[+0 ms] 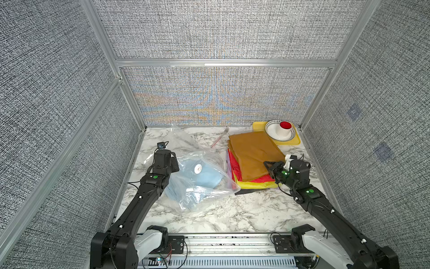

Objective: Take the trousers out of the vacuum bag
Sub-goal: Place the trousers at the center of the board.

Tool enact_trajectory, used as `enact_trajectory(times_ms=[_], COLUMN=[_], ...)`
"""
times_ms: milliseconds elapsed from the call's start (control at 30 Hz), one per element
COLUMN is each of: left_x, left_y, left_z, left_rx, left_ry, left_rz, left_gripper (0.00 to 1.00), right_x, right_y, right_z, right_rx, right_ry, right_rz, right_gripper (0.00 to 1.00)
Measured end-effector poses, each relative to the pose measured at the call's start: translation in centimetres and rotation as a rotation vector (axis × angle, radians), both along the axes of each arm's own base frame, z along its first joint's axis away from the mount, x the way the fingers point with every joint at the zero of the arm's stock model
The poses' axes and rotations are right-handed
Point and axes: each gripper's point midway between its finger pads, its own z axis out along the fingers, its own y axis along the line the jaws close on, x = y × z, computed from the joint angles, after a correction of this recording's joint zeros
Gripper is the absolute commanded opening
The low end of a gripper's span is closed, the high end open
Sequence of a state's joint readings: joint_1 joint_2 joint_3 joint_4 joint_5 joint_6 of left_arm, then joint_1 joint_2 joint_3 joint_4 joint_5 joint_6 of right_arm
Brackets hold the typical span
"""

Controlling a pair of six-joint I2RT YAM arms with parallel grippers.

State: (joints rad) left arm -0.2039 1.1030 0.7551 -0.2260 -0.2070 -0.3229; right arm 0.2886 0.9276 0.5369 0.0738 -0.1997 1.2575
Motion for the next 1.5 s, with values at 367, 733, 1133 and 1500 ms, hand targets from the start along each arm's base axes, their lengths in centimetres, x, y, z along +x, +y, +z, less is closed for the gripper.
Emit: enact_trajectory(times_ms=[367,733,1133,1500], left_x=[0.0,0.4,1.2,0.5], left_y=[-0.3,-1.1,-3.6,-5.1], left_z=[0.0,1.5,4.9,7.7], left_rx=[-0.011,-0.039,-0.073,-0.103], left_ry=[0.0,-0.029,-0.069,-0.1], left_rz=[-0.015,-0.052,-0.19,-0.293], left_gripper=[0.0,0.0,0.0,0.0], right_x=[-0.8,-3.0,-5.3,-4.2], right_y=[1.3,-0.6,-1.9,0.2], right_z=[-1.6,-1.7,4.4,2.8], right_rx=[-0.034,-0.358,-0.698,-0.731], right_ry=[0.027,0.061,0.052,0.018], right_rz=[-0.004,0.088,0.287,0.419], right_gripper=[0.33,0.58,0.45,0.44])
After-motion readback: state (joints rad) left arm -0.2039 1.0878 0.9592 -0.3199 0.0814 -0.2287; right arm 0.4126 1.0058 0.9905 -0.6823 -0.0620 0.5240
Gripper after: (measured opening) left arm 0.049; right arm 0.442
